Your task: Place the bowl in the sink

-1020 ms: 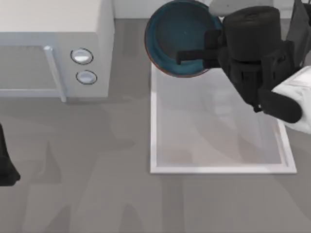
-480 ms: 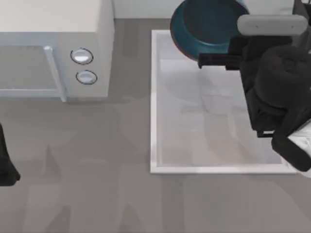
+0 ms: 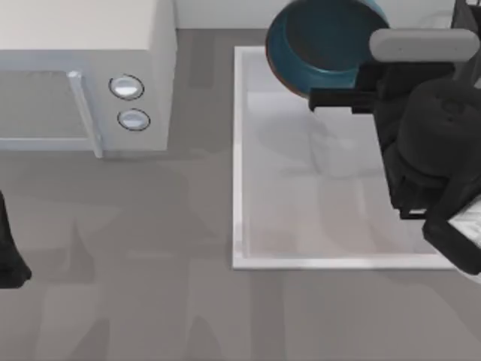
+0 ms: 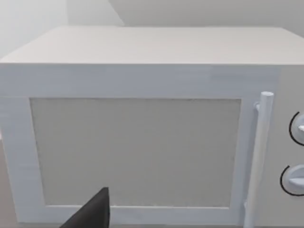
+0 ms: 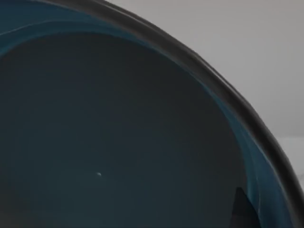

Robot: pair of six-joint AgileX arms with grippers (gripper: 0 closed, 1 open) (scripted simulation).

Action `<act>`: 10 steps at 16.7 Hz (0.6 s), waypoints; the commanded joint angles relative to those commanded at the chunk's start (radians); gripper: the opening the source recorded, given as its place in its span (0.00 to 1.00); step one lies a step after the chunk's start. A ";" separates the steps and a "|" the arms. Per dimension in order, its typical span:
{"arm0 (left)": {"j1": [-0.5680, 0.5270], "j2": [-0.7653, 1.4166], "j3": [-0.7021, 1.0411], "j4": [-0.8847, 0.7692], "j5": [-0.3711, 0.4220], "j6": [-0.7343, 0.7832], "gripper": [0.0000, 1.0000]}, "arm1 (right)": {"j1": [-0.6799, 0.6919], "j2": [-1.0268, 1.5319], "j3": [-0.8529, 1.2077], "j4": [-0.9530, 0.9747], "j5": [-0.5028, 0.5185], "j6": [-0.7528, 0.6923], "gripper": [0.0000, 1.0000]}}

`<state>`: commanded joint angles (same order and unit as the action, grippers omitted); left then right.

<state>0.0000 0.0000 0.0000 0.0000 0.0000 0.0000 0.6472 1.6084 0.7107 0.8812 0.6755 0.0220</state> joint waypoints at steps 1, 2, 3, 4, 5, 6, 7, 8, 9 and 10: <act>0.000 0.000 0.000 0.000 0.000 0.000 1.00 | 0.001 0.012 -0.002 0.012 0.000 0.000 0.00; 0.000 0.000 0.000 0.000 0.000 0.000 1.00 | 0.002 0.033 -0.004 0.034 0.001 0.000 0.00; 0.000 0.000 0.000 0.000 0.000 0.000 1.00 | 0.003 0.066 -0.008 0.068 0.002 0.000 0.00; 0.000 0.000 0.000 0.000 0.000 0.000 1.00 | 0.004 0.108 -0.012 0.111 0.004 0.000 0.00; 0.000 0.000 0.000 0.000 0.000 0.000 1.00 | 0.006 0.156 -0.017 0.164 0.007 -0.001 0.00; 0.000 0.000 0.000 0.000 0.000 0.000 1.00 | 0.007 0.209 -0.024 0.225 0.010 -0.002 0.00; 0.000 0.000 0.000 0.000 0.000 0.000 1.00 | 0.008 0.265 -0.032 0.291 0.012 -0.003 0.00; 0.000 0.000 0.000 0.000 0.000 0.000 1.00 | 0.009 0.321 -0.041 0.362 0.013 -0.005 0.00; 0.000 0.000 0.000 0.000 0.000 0.000 1.00 | 0.009 0.376 -0.052 0.432 0.014 -0.006 0.00; 0.000 0.000 0.000 0.000 0.000 0.000 1.00 | 0.008 0.429 -0.063 0.500 0.013 -0.007 0.00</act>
<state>0.0000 0.0000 0.0000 0.0000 0.0000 0.0000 0.6548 2.0369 0.6473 1.3810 0.6888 0.0149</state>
